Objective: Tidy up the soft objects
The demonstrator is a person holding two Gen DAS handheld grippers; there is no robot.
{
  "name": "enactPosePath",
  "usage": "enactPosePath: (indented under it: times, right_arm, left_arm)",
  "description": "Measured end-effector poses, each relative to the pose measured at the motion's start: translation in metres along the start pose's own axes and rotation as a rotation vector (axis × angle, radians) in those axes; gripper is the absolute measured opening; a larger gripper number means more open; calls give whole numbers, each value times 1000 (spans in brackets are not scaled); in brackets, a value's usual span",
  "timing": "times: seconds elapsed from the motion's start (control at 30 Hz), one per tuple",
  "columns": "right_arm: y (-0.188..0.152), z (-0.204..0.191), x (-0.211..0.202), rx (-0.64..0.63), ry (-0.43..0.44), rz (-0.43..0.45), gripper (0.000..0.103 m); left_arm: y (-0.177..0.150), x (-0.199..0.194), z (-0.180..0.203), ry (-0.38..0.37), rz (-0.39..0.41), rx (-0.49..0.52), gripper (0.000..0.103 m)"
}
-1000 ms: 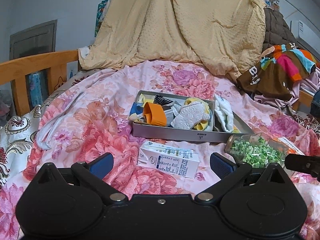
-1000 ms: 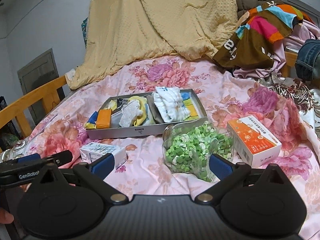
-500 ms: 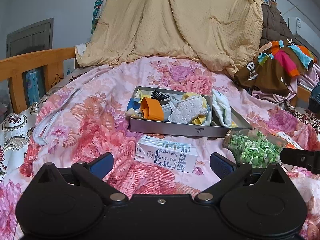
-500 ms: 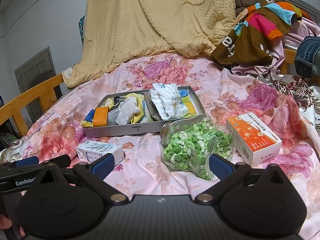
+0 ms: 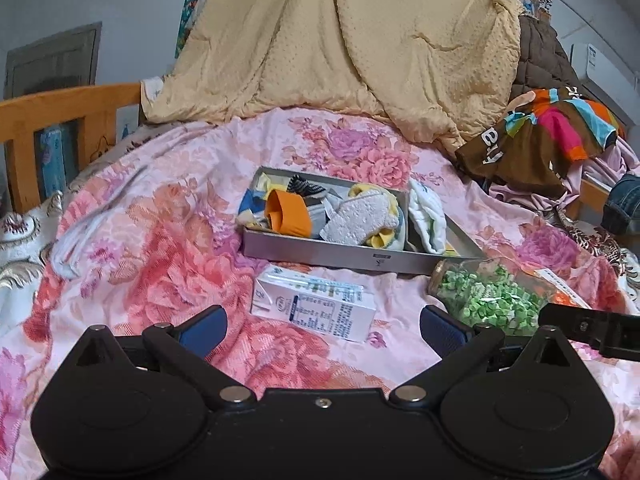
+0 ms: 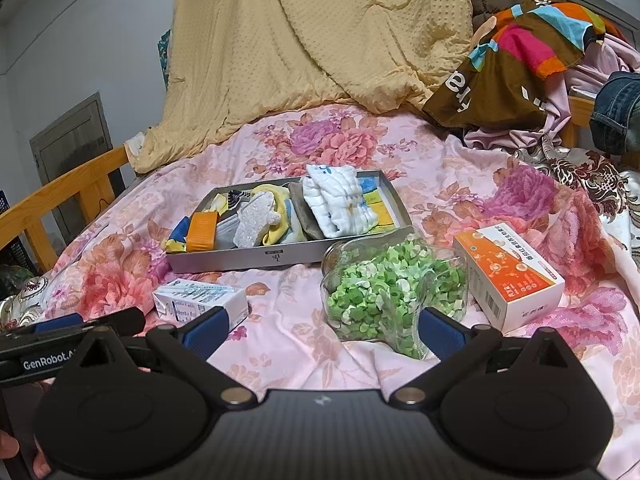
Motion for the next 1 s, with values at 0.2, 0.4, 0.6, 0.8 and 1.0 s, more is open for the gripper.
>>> enactPosePath:
  times: [0.2, 0.4, 0.6, 0.8, 1.0]
  right_arm:
    - [-1, 0, 0, 0, -1, -2, 103]
    - [-2, -1, 1, -3, 1, -6, 103]
    - [-3, -1, 2, -3, 2, -11, 103]
    - [-3, -1, 2, -4, 0, -12, 103]
    - [-3, 0, 2, -4, -7, -15, 103]
  left_arm:
    - [-3, 1, 3, -29, -19, 5, 102]
    - [-8, 3, 4, -44, -54, -2, 102]
    - [-10, 5, 4, -27, -54, 26, 102]
    - [-9, 5, 3, -24, -51, 40, 102]
    - [-9, 5, 5, -25, -42, 57, 102]
Point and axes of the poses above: each gripper's, at about its wrist camera, not at the fingertips, and x roughly the way its jaws point, z to its right, y to its top, the point moved 9 cm from there along x, roughly the way its jaws point, and after that the axes turned 12 degrees about y, right-handed, at the moved point
